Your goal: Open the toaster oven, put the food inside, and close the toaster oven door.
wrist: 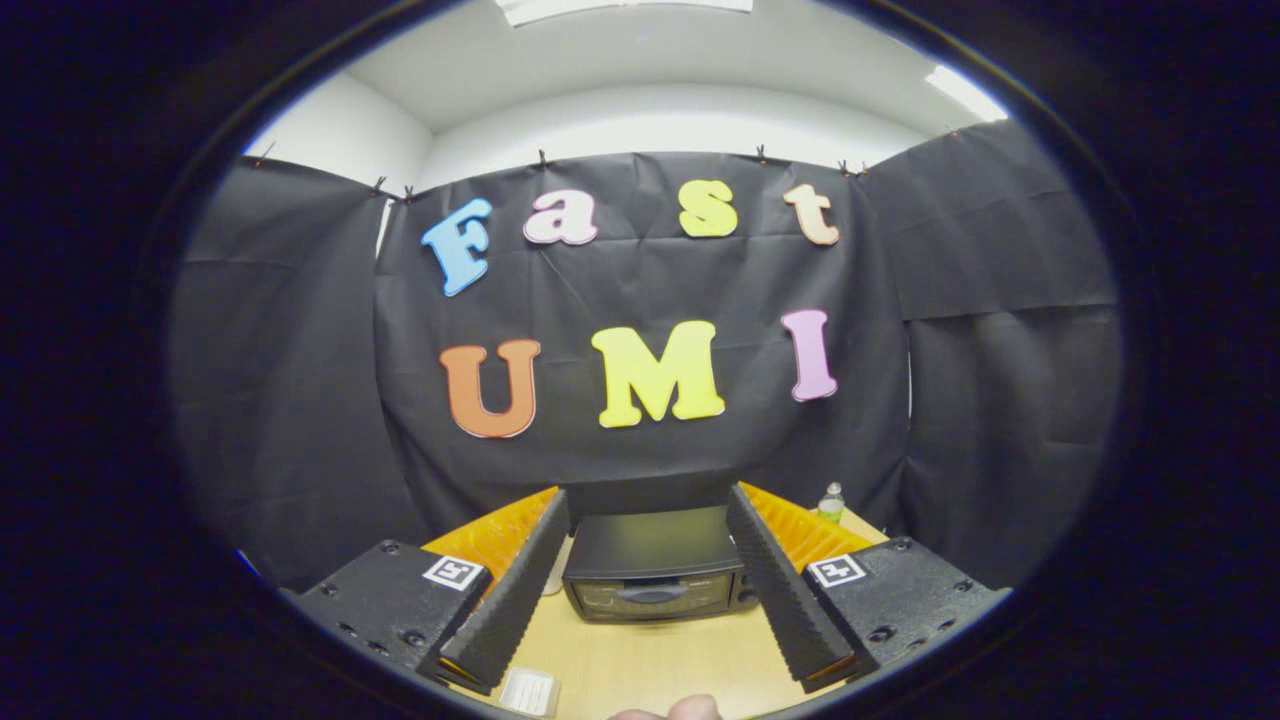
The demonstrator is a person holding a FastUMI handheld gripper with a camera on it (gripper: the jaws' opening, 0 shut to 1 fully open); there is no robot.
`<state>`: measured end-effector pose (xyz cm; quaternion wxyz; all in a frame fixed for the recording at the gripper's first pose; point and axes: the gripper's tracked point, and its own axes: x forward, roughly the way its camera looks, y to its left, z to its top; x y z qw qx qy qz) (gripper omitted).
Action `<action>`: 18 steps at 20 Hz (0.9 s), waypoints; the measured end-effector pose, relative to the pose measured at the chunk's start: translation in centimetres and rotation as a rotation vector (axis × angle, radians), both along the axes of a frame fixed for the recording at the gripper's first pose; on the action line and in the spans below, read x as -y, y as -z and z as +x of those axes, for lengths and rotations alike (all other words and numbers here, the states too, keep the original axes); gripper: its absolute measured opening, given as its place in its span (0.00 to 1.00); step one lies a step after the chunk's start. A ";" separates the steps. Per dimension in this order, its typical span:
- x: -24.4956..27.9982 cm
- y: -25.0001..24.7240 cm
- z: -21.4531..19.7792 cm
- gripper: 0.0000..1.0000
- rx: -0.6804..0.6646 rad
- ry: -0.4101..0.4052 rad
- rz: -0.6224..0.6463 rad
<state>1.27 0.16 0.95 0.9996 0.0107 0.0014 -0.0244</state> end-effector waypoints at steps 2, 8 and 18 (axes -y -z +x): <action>0.1 -0.1 0.0 1.00 0.001 -0.002 -0.003; -0.1 0.2 -0.3 1.00 -0.014 -0.004 0.004; 0.0 0.4 -0.3 1.00 -0.032 0.035 0.023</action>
